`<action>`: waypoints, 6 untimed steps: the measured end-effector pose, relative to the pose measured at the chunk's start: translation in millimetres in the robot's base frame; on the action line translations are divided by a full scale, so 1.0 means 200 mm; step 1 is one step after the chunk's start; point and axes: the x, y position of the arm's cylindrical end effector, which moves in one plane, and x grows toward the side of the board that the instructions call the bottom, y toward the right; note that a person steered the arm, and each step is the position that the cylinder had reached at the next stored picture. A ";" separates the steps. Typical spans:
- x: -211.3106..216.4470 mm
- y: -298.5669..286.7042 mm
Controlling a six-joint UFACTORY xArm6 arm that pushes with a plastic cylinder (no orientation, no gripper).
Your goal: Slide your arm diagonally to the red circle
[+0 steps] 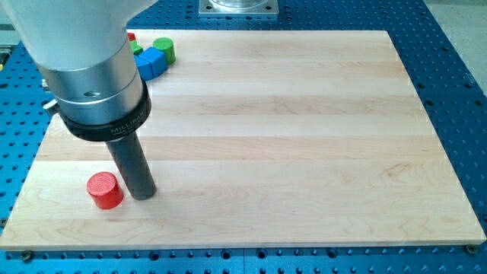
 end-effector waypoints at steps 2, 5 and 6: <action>0.08 -0.25; 0.08 -0.27; 0.09 -0.27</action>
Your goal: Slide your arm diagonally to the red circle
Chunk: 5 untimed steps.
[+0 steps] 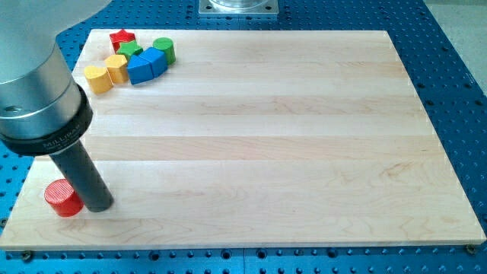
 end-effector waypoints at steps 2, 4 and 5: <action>-0.05 0.04; -0.48 0.07; -0.44 0.08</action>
